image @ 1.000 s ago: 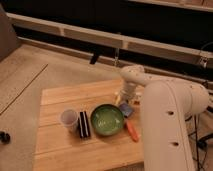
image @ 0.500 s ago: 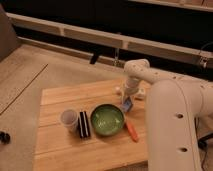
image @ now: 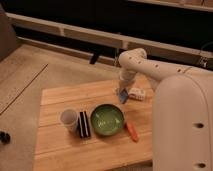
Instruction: Place the white sponge in the ceramic bowl
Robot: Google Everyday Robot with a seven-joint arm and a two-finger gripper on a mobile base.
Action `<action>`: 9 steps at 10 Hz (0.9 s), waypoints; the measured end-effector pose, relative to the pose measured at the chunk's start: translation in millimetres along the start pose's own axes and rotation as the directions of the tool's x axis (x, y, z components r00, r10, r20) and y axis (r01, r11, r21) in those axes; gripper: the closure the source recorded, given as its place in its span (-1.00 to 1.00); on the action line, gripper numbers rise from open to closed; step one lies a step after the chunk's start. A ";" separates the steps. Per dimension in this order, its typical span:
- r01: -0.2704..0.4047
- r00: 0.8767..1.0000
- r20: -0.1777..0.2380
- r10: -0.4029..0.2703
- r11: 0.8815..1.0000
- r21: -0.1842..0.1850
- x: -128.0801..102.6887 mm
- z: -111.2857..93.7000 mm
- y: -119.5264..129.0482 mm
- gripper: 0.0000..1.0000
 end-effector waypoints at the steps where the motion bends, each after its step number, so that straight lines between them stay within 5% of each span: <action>1: 0.033 0.999 0.017 -0.033 0.999 -0.018 5.5 -11.2 23.2 1.00; 3: 0.068 0.998 0.014 -0.067 0.995 -0.070 24.8 -18.5 62.3 1.00; 5: 0.058 0.997 -0.034 -0.062 0.991 -0.123 60.2 -16.5 85.7 1.00; 7: 0.029 0.995 -0.095 -0.043 0.989 -0.143 92.8 -13.1 87.9 1.00; 9: 0.029 0.994 -0.102 -0.044 0.989 -0.145 96.0 -12.5 89.4 0.88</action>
